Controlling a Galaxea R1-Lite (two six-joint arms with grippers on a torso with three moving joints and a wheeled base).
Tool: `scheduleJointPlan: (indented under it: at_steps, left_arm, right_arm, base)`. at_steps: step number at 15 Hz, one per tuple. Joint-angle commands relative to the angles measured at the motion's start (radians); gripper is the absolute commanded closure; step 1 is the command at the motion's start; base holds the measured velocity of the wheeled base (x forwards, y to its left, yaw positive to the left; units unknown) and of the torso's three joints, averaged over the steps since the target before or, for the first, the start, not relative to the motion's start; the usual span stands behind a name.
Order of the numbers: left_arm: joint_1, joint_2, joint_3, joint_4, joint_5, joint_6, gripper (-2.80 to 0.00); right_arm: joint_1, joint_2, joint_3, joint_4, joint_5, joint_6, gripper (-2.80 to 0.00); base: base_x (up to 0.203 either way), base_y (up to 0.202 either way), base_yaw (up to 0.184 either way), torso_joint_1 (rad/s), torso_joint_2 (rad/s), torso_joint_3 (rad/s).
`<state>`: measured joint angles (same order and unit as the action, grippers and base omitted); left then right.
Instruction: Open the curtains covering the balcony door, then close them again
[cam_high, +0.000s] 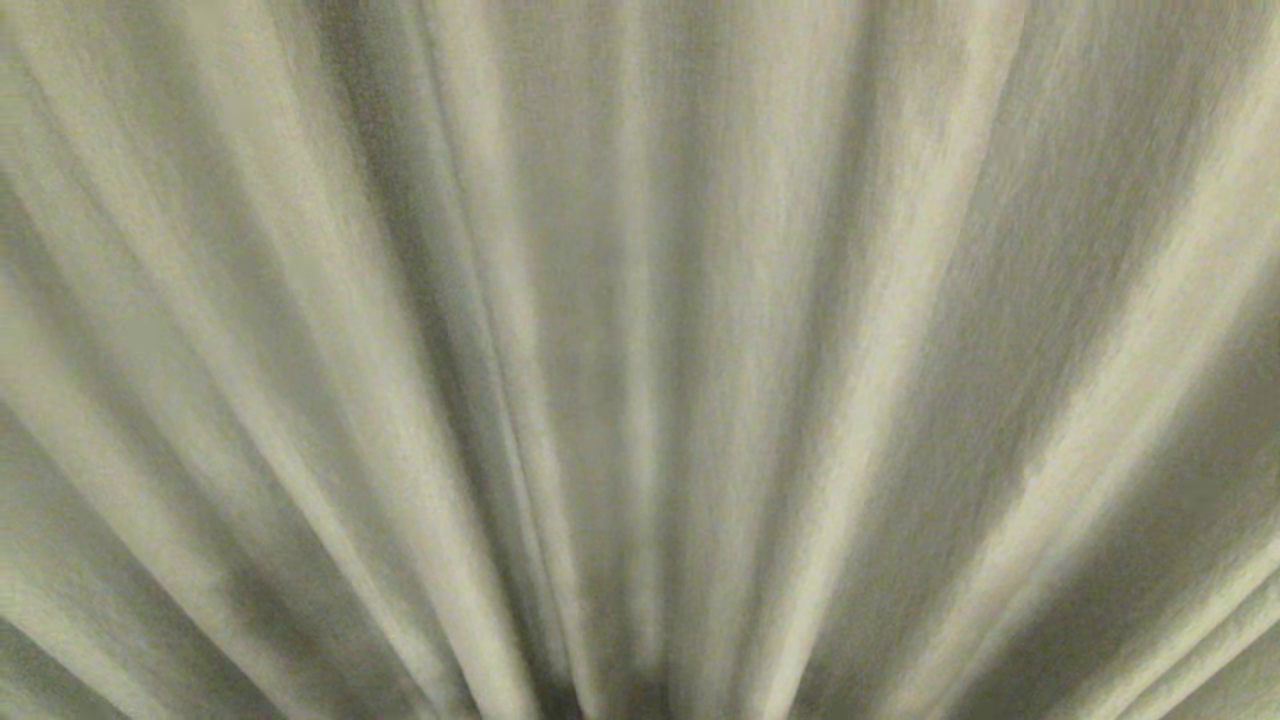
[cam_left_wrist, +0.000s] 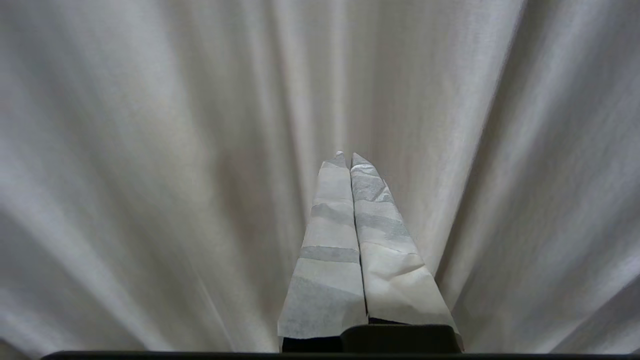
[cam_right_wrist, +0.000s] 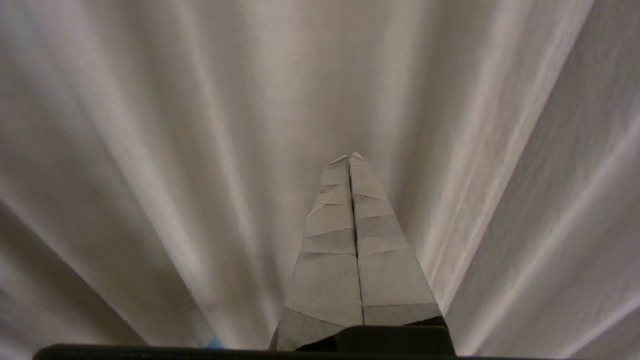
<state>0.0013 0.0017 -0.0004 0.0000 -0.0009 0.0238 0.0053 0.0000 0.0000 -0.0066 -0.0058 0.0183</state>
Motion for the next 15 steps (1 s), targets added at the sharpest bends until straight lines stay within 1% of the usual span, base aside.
scheduleJointPlan:
  at_steps: [1,3,15]
  left_arm:
    - [0.0,-0.002,0.0,0.0,-0.001,0.002,0.0]
    - [0.0,-0.002,0.0,0.0,-0.001,0.002,0.0]
    - [0.0,-0.002,0.0,0.0,-0.002,-0.001,0.0]
  right_arm:
    - [0.001,0.0,0.0,0.0,0.0,0.0,0.0]
    - [0.001,0.0,0.0,0.0,0.0,0.0,0.0]
    - [0.001,0.0,0.0,0.0,0.0,0.0,0.0]
  base:
    - [0.004,-0.073,0.006,-0.002,0.0,0.002]
    - [0.001,-0.148,0.004,0.015,0.0,-0.001]
    - [0.0,-0.192,0.001,0.002,0.0,0.002]
